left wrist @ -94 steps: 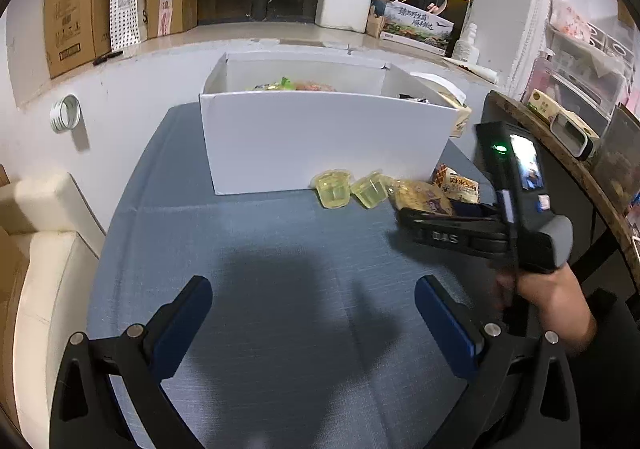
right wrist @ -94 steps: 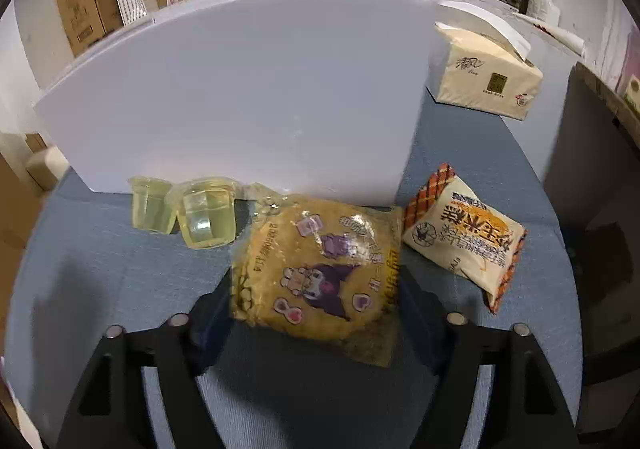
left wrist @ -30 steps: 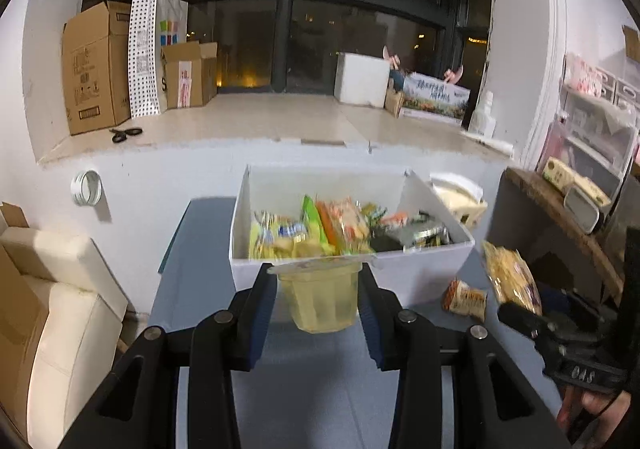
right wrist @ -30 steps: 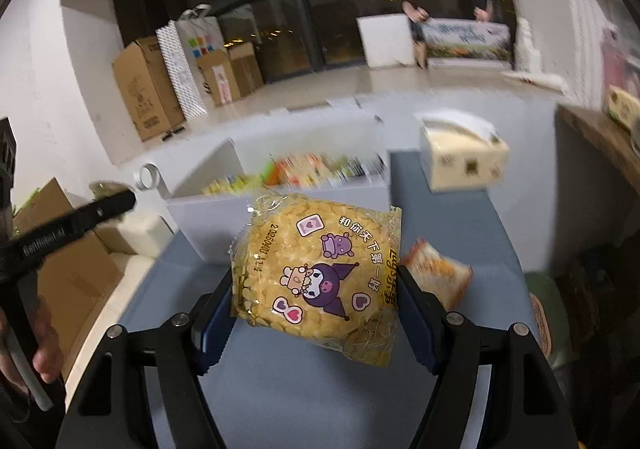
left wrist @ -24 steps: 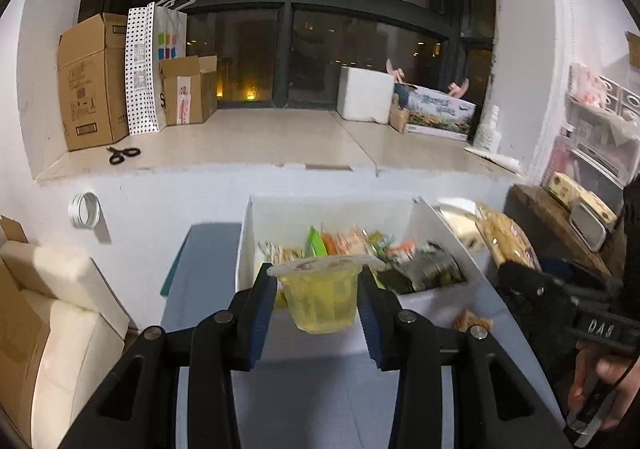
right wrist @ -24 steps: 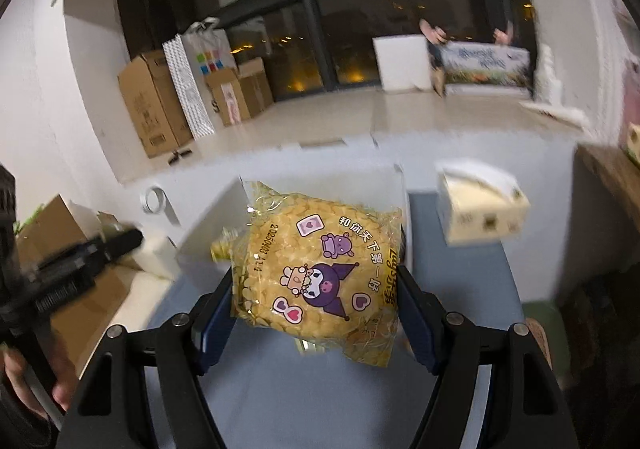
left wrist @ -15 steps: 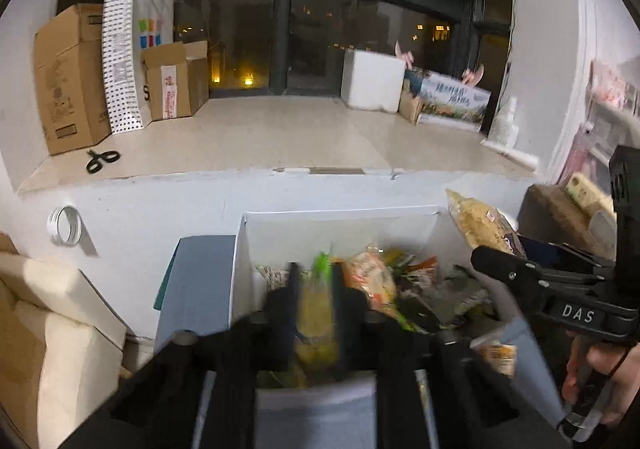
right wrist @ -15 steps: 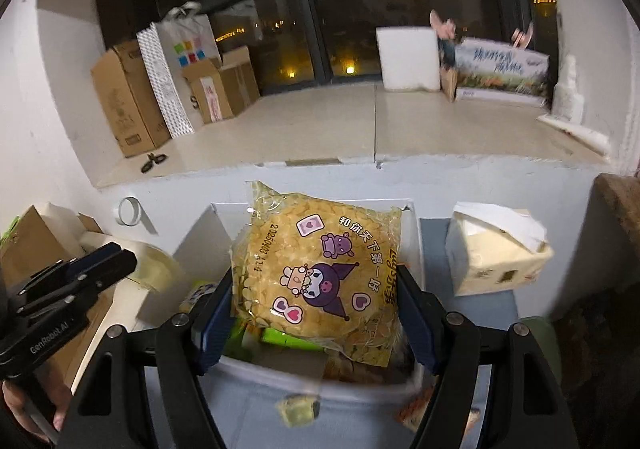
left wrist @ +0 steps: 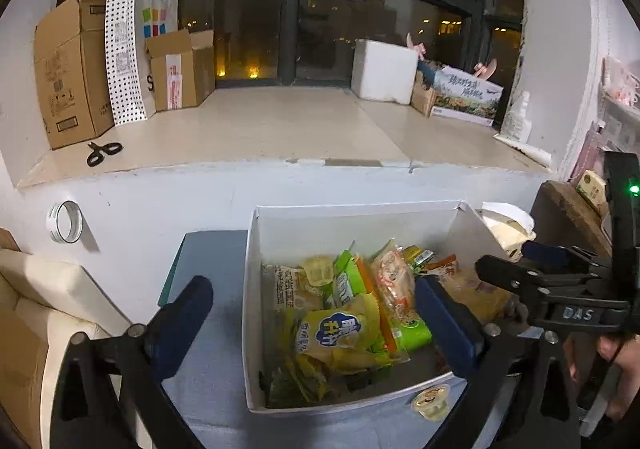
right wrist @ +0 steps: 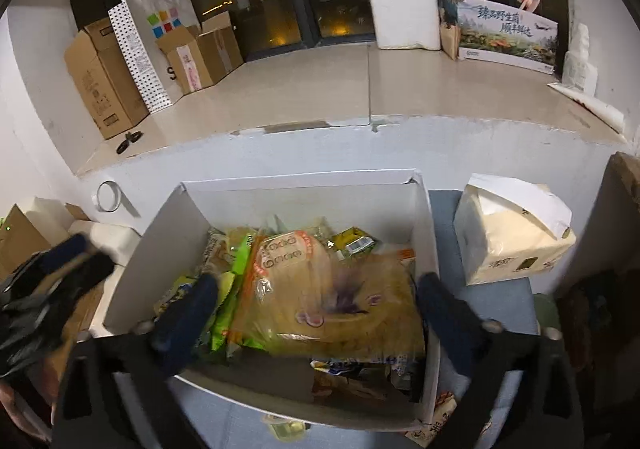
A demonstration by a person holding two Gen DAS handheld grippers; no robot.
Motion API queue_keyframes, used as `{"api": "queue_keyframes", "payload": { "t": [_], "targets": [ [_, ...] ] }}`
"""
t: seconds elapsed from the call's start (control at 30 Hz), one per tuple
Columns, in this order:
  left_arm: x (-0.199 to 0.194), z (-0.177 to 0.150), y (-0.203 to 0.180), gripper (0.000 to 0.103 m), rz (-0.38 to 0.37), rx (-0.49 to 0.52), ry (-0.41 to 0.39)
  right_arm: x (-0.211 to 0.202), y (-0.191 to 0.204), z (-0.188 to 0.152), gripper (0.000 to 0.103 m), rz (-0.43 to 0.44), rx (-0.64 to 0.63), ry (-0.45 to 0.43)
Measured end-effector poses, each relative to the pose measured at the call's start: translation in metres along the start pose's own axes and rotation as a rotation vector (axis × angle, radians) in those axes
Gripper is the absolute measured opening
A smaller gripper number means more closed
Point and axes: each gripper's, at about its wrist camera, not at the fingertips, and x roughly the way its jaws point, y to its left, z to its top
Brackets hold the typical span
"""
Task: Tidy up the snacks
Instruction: 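Drop the jelly cup and cookie bag into the white box, opening both grippers, then grasp the last jelly cup with the left gripper while the right grasps the wrapped cake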
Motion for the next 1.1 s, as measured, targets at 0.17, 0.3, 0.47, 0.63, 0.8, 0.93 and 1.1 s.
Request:
{"api": "queue_keyframes", "payload": {
  "t": [0.17, 0.3, 0.47, 0.63, 0.8, 0.93, 1.1],
  "targets": [
    [-0.003, -0.006, -0.006, 0.103, 0.017, 0.032, 0.012, -0.004, 0.002, -0.002, 0.103, -0.004, -0.010, -0.003],
    [-0.007, -0.011, -0.009, 0.103, 0.015, 0.039, 0.019, -0.012, 0.004, -0.005, 0.103, 0.011, -0.013, -0.018],
    [-0.023, -0.019, -0.014, 0.103, 0.017, 0.057, 0.010, -0.029, 0.007, -0.015, 0.103, 0.030, -0.027, -0.045],
    [-0.053, -0.038, -0.021, 0.103, -0.009, 0.065, -0.009, -0.063, 0.011, -0.040, 0.103, 0.087, -0.044, -0.095],
    [-0.086, -0.073, -0.028, 0.103, -0.035, 0.083, -0.024, -0.105, 0.007, -0.083, 0.103, 0.160, -0.052, -0.150],
    [-0.106, -0.109, -0.031, 0.103, -0.075, 0.054, -0.007, -0.135, -0.009, -0.132, 0.103, 0.183, -0.027, -0.187],
    [-0.122, -0.145, -0.036, 0.103, -0.086, 0.018, 0.008, -0.134, -0.042, -0.190, 0.103, 0.144, 0.053, -0.135]
  ]
}}
